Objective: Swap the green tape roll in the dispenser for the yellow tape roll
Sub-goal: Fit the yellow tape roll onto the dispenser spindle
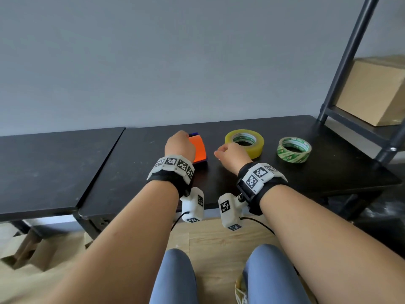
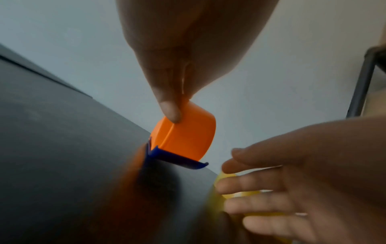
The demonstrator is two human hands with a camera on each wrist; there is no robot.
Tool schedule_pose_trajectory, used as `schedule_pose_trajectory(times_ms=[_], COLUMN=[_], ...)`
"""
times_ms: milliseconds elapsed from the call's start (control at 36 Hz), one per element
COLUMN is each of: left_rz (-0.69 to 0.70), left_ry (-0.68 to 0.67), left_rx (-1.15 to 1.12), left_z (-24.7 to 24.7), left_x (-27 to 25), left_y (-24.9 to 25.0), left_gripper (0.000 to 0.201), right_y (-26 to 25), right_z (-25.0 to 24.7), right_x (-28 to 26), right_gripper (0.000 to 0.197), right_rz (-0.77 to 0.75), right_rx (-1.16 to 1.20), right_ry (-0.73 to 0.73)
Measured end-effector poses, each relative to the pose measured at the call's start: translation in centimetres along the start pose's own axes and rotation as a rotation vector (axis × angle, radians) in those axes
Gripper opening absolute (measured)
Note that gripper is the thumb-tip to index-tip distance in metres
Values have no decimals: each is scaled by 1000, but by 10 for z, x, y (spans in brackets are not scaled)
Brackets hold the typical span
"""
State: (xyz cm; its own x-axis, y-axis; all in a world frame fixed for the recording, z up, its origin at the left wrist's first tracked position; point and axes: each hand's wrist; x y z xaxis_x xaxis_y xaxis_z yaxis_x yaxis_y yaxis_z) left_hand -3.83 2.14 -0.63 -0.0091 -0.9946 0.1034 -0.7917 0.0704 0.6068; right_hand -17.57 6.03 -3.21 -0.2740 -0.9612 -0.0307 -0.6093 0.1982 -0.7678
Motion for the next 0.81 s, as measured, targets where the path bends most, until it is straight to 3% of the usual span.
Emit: schedule_pose_trajectory(times_ms=[56,167,361,500,667,805], left_rz=[-28,-76,-121,-225,-182,-122], left_ry=[-18,-45,-39,-195,-126,-123], left_rx=[-77,-218,-254,-471,-111,-71], left_z=[1,4,8,15,12,6], left_x=[0,-1,9,18,18,20], left_y=[1,2,-10,-26,-37,-33], left_gripper=[48,48,45,43,25,35], right_y=[-1,-6,-15,-16,-18,-20], right_z=[4,6,5,7,12,15], right_x=[2,5,4,2,5,9], right_gripper=[17,35,26,24,23,19], right_rz=[2,2,-87,-168,-199,-150], right_rx=[-7,-7,-3,-56,-55,-52], right_ry=[-27,-43,84,129,123,150])
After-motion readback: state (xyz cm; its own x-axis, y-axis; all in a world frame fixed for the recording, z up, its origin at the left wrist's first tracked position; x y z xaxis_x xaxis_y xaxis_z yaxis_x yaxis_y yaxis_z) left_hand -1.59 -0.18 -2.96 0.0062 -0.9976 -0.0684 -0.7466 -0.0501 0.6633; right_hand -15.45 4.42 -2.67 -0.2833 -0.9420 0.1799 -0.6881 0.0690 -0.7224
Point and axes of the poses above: each hand's wrist, its own x-axis towards the middle knuckle, its own z-axis out of the palm, y = z × x, and after that the axes turned 3 degrees about x, right-handed
